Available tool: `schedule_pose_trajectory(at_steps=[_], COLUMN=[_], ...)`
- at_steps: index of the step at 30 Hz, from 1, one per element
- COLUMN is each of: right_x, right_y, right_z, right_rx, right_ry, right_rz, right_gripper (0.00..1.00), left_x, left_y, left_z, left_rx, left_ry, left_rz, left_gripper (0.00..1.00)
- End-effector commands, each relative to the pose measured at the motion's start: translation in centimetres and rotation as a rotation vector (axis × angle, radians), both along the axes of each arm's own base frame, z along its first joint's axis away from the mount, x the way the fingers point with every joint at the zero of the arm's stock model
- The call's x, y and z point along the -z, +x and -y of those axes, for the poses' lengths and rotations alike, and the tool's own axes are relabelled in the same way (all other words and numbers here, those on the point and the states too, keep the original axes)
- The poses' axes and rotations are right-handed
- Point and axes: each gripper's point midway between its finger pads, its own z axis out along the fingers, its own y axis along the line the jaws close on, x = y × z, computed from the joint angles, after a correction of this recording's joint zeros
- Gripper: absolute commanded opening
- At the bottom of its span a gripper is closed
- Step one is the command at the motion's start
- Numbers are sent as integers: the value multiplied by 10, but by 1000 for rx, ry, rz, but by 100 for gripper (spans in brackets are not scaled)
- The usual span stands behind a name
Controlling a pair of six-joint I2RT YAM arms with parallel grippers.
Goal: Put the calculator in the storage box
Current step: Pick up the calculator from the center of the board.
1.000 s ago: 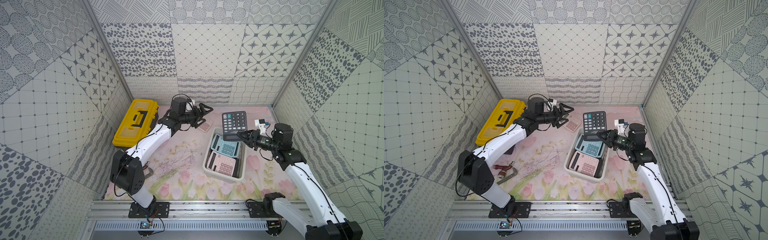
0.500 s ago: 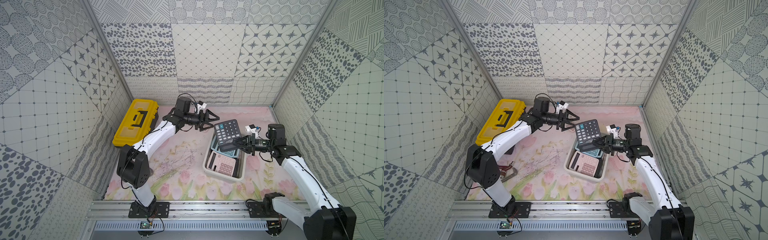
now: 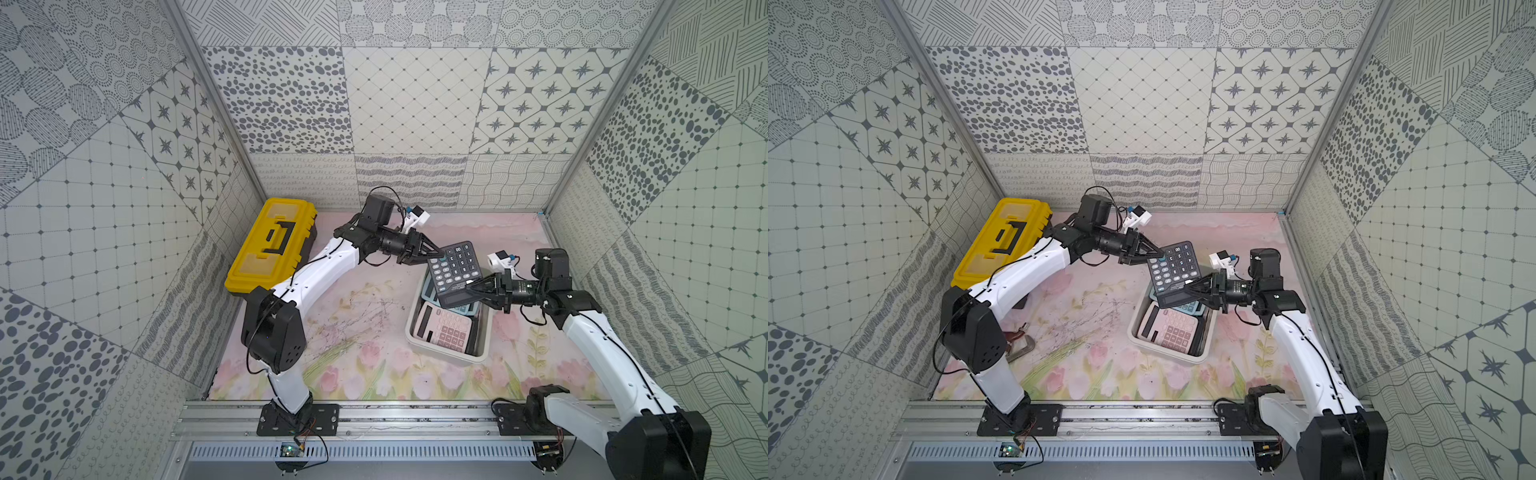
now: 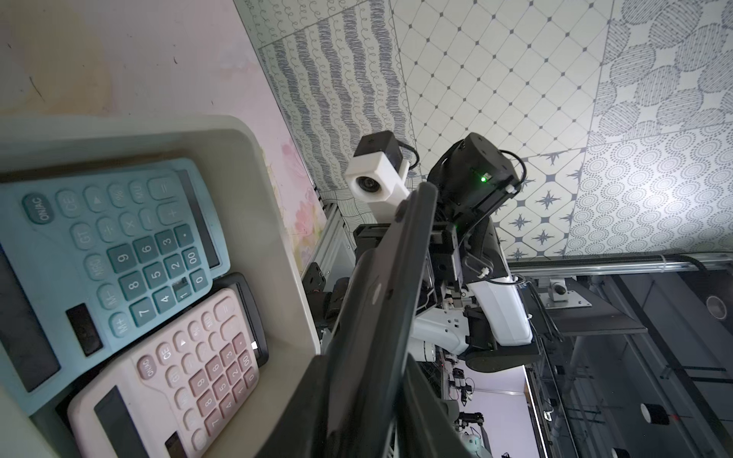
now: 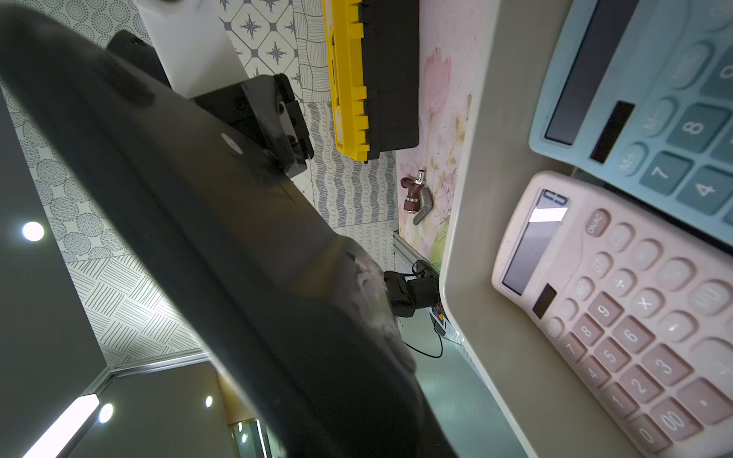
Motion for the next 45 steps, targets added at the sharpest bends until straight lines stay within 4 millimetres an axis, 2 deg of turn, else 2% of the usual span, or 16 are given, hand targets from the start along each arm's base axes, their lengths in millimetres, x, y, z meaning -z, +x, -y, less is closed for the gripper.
schedule_pose_trajectory(at_steps=[1, 4, 9, 11, 19, 24, 29, 33, 40, 45], right_x=[-1, -2, -3, 0, 6, 3, -5, -10, -9, -8], right_y=[5, 6, 8, 9, 21, 30, 36, 39, 38, 37], right_z=[0, 0, 2, 4, 11, 17, 19, 18, 10, 8], right_rx=[7, 7, 29, 51, 189, 282, 331, 347, 353, 360], right_ry=[-8, -9, -28, -42, -25, -3, 24, 48, 78, 83], right_rz=[44, 48, 80, 83, 86, 111, 135, 138, 133, 131], right_gripper=[0, 4, 31, 37, 49, 50, 48, 41, 36, 27], left_x=[-6, -6, -11, -15, -29, -29, -27, -23, -13, -5], left_y=[-23, -23, -15, -8, 18, 29, 29, 27, 25, 28], left_z=[4, 5, 9, 9, 12, 8, 4, 0, -6, -10], left_rx=[122, 121, 77, 31, -143, -272, -353, -431, -555, -605], left_ry=[-46, -50, -78, -89, -164, -208, -223, -227, -230, -219], left_rz=[15, 14, 15, 12, 24, 29, 51, 71, 103, 103], left_gripper=[20, 12, 6, 4, 1, 0, 0, 0, 0, 0])
